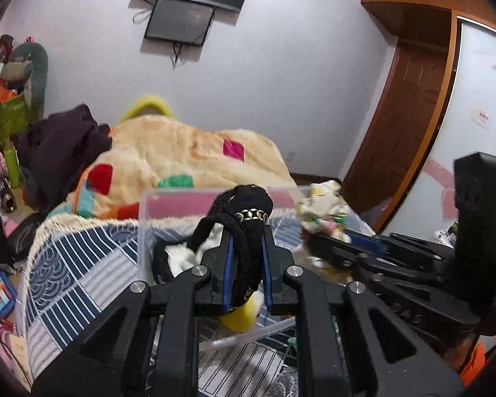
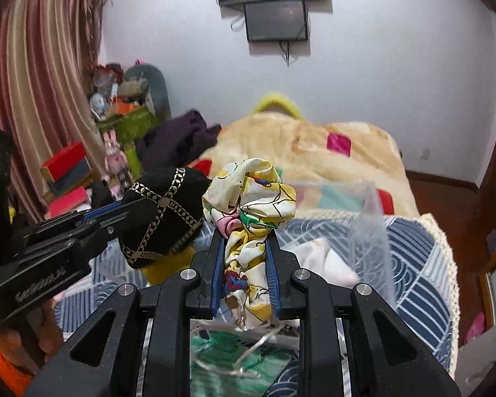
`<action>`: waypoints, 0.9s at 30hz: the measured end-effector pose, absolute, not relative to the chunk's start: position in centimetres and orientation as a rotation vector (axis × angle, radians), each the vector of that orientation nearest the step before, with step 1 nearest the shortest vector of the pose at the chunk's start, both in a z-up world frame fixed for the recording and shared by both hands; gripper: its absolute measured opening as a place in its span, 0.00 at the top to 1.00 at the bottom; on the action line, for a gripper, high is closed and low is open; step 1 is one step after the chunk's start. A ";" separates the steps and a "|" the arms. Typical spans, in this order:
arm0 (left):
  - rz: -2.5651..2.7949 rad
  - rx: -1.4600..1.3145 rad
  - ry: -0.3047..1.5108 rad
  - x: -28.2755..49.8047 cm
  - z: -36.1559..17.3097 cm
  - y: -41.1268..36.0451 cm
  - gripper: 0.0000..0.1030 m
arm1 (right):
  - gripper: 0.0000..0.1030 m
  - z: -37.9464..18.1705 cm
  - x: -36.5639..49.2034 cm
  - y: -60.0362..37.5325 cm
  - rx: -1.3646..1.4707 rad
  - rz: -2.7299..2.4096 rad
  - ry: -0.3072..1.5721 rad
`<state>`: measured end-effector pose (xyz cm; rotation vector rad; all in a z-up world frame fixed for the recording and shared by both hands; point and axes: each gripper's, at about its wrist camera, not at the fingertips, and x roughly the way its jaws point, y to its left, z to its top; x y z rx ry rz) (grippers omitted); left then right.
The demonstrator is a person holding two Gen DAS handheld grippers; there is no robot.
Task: Organize soft objects
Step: 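Lower the bra into the box with the left tool while the right drops the floral cloth, then grasp the bagged grey sock with the left tool while the right grasps the green glove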
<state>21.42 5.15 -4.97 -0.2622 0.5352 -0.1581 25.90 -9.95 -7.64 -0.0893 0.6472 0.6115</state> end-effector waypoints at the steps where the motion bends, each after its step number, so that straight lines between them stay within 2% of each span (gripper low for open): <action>1: -0.164 -0.257 0.545 21.6 -5.3 5.0 0.86 | 0.80 -8.1 26.0 -9.7 -0.101 0.610 0.664; 6: -0.184 -0.221 0.593 21.9 -6.3 3.7 0.86 | 0.80 -9.3 26.3 -9.2 -0.132 0.596 0.711; 8: -0.189 -0.217 0.604 21.9 -6.5 3.5 0.86 | 0.76 -9.3 26.0 -9.2 -0.147 0.590 0.713; 12: -0.196 -0.210 0.622 21.2 -6.6 3.3 0.82 | 0.57 -8.9 25.5 -10.0 -0.155 0.585 0.696; 15: -0.199 -0.204 0.625 20.5 -6.2 3.3 0.78 | 0.50 -8.2 24.9 -10.7 -0.150 0.582 0.670; 17: -0.202 -0.211 0.621 19.9 -5.8 3.4 0.65 | 0.46 -7.7 24.6 -11.3 -0.142 0.582 0.656; 19: -0.215 -0.233 0.598 18.9 -5.1 3.6 0.57 | 0.44 -7.0 24.1 -11.9 -0.131 0.582 0.636; 24: -0.223 -0.241 0.552 16.5 -3.3 3.9 0.44 | 0.35 -5.2 22.5 -14.0 -0.088 0.589 0.581; 27: -0.212 -0.221 0.535 14.9 -2.6 3.9 0.36 | 0.35 -4.6 21.5 -14.6 -0.074 0.603 0.565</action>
